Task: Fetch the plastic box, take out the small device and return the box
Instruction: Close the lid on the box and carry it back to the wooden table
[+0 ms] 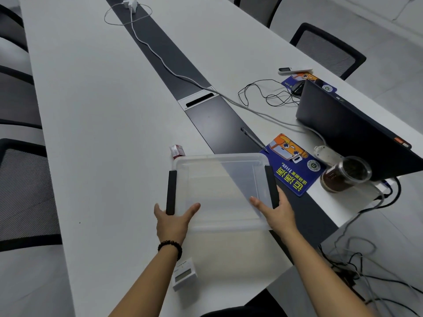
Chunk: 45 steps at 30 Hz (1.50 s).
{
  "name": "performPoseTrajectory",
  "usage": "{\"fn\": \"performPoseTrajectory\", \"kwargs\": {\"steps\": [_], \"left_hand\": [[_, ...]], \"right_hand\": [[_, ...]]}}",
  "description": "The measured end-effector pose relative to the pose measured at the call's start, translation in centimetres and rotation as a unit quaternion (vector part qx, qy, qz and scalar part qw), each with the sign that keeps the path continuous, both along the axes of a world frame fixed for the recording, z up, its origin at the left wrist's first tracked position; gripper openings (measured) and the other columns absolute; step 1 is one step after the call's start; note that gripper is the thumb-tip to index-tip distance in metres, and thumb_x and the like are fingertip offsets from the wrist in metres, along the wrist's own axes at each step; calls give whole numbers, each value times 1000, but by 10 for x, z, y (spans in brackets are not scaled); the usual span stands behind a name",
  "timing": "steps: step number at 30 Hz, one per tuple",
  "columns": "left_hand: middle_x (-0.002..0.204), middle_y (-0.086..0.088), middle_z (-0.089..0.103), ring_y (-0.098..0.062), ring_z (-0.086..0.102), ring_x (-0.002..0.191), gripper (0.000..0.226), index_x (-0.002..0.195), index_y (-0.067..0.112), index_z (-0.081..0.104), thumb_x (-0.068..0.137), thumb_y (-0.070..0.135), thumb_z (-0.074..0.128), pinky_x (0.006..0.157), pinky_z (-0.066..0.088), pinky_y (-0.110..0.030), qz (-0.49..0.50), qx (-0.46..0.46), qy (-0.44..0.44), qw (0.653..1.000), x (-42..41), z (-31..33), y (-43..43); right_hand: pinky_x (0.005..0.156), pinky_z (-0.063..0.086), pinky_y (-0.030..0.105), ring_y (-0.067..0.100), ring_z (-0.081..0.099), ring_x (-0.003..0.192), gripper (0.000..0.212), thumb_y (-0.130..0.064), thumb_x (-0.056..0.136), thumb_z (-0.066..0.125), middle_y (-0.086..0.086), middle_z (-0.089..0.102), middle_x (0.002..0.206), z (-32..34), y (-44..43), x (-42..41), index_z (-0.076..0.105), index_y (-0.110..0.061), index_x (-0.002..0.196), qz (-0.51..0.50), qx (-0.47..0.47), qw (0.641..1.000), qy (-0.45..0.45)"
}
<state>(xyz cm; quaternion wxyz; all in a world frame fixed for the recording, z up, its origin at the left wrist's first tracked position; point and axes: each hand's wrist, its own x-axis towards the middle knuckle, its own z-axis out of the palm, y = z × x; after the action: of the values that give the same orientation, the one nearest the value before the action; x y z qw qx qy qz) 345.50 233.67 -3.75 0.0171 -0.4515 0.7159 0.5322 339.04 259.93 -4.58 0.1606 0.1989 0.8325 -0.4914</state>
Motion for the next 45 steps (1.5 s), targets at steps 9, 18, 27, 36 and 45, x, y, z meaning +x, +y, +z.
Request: {"fn": "performPoseTrajectory", "kwargs": {"steps": [9, 18, 27, 36, 45], "left_hand": [[98, 6, 65, -14, 63, 92, 48, 110, 20, 59, 78, 53, 71, 84, 54, -38, 43, -47, 85, 994, 33, 23, 13], [104, 7, 67, 8, 61, 89, 38, 119, 11, 61, 94, 39, 55, 76, 46, -7, 195, -189, 114, 956, 117, 65, 21], [94, 9, 63, 15, 57, 82, 33, 116, 12, 60, 94, 37, 54, 71, 44, -4, 364, -257, 125, 887, 240, 103, 3], [86, 3, 63, -3, 60, 73, 41, 115, 14, 60, 92, 48, 54, 62, 48, -18, 470, -281, 142, 825, 456, 107, -34], [93, 9, 63, -12, 58, 87, 23, 113, 19, 60, 94, 31, 56, 70, 42, -14, 559, -274, 131, 771, 653, 115, -98]], "right_hand": [[89, 49, 27, -6, 58, 95, 76, -37, 83, 77, -28, 51, 109, 34, 2, 10, 40, -23, 147, 15, -31, 994, 106], [97, 47, 21, -13, 57, 113, 79, -41, 77, 77, -28, 58, 122, 48, -27, 34, 40, -28, 147, 121, -153, 974, 110], [94, 43, 14, -18, 50, 115, 75, -39, 81, 77, -32, 52, 128, 74, -118, 93, 41, -29, 146, 304, -202, 921, 135], [86, 39, 7, -21, 49, 111, 71, -40, 81, 78, -34, 53, 125, 96, -209, 282, 44, -33, 143, 410, -225, 869, 164], [79, 45, 3, -16, 52, 111, 69, -42, 81, 75, -30, 55, 124, 101, -320, 462, 45, -32, 142, 515, -224, 816, 141]]}}
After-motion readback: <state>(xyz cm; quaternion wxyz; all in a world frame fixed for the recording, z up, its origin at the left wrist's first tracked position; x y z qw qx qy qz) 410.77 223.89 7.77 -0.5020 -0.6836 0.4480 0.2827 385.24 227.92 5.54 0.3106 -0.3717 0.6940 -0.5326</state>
